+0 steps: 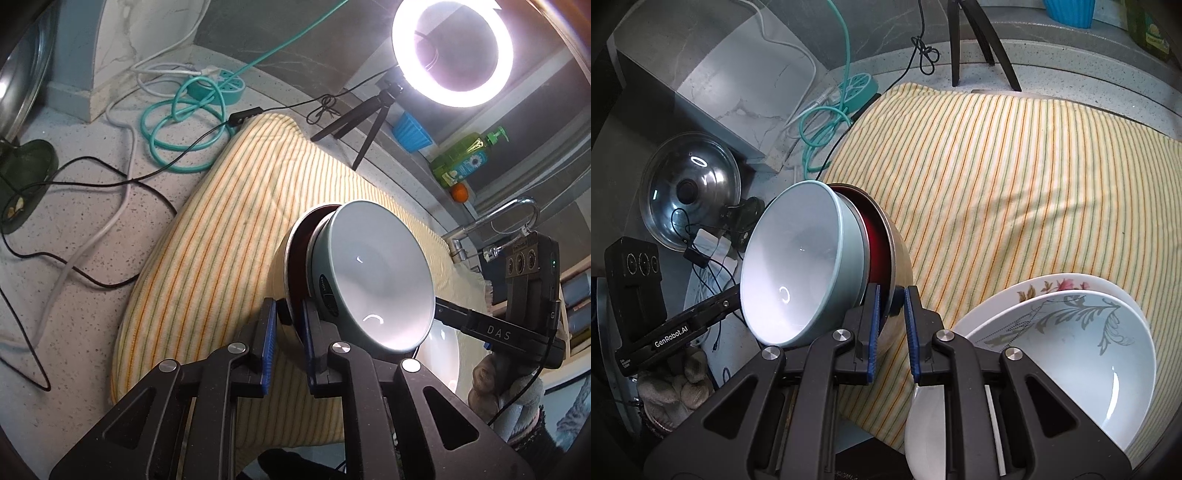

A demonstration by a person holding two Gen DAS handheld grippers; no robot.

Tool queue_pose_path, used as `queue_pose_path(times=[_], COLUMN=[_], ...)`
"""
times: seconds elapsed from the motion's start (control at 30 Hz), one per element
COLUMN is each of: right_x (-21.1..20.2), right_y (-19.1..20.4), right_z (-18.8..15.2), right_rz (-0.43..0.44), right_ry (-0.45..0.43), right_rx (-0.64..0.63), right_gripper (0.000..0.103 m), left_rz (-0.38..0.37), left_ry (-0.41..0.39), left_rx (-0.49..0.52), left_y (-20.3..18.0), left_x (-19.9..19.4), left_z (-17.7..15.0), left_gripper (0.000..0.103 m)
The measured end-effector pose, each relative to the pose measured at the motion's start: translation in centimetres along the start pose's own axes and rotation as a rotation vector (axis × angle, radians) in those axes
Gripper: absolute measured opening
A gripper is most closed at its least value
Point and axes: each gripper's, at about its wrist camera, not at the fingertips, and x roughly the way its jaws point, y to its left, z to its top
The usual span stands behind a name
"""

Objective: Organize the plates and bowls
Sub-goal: 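Lower the pale blue bowl into the red bowl with both tools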

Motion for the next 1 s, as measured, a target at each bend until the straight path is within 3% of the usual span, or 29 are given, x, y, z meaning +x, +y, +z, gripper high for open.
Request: queue_pose_path(times=[0.43, 0.73, 1.0], right_x=[-6.3, -9.0, -11.7], right_y=[-2.3, -4.6, -7.3], right_z=[-1.2, -1.7, -3.2], right_rz=[-0.009, -0.046, -0.082], right_ry=[-0.099, -0.153, -0.174], right_rx=[0.055, 0.098, 0.138], right_gripper=[0.015, 0.015, 0.015], left_rz=[-0.076, -0.098, -0.142], left_ry=[-0.046, -0.035, 0.02], left_rx=[0.091, 0.142, 0.186], left_y=[-5.2, -8.2, -11.1], left_x=[-1.5, 0.3, 1.9], left_z=[0.5, 0.6, -0.5], left_gripper=[0.011, 0.012, 0.013])
